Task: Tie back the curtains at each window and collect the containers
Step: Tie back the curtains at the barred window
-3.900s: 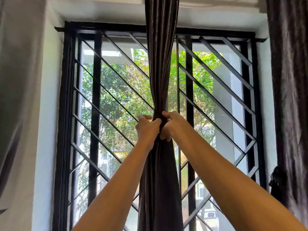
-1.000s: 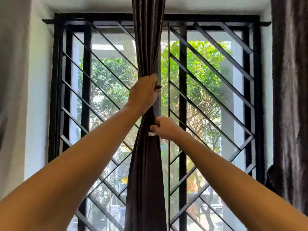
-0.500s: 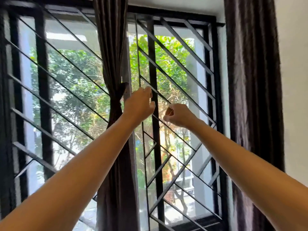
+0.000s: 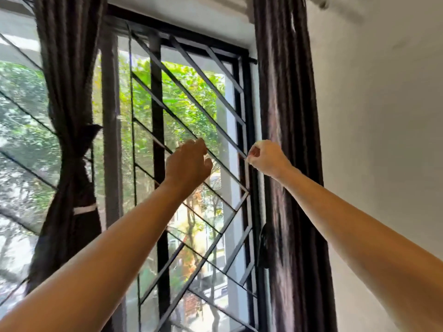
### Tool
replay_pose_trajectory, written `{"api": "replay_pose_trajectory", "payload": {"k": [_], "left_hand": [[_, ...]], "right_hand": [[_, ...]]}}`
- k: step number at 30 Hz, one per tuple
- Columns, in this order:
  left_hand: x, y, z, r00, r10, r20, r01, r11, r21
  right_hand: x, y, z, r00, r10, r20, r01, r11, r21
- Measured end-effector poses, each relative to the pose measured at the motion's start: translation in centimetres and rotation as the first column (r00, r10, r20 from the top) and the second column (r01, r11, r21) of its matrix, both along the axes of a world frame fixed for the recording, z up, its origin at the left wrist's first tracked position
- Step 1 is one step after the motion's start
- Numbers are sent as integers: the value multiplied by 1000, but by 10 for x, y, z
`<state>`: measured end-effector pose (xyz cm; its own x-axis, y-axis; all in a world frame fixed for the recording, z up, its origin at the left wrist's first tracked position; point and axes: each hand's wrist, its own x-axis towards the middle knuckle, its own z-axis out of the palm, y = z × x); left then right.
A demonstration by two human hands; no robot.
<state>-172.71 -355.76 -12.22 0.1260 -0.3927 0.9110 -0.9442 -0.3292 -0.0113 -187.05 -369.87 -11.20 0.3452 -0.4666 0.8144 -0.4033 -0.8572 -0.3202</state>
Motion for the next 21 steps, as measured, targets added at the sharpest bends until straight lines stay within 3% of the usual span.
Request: {"api": "replay_pose_trajectory", "payload": {"k": [12, 17, 21], "left_hand": [[-29, -139, 27, 954, -295, -58, 289, 953, -91], [-59, -191, 56, 903, -428, 34, 428, 890, -157], [-86, -219, 77, 898, -426, 108, 439, 883, -166]], "right_hand": [[-52, -128, 42, 956, -65, 285, 121, 976, -181], [-68, -173, 70, 924, -134, 359, 240, 933, -268], [-73, -197, 87, 927, -88, 365, 201, 938, -283]]}}
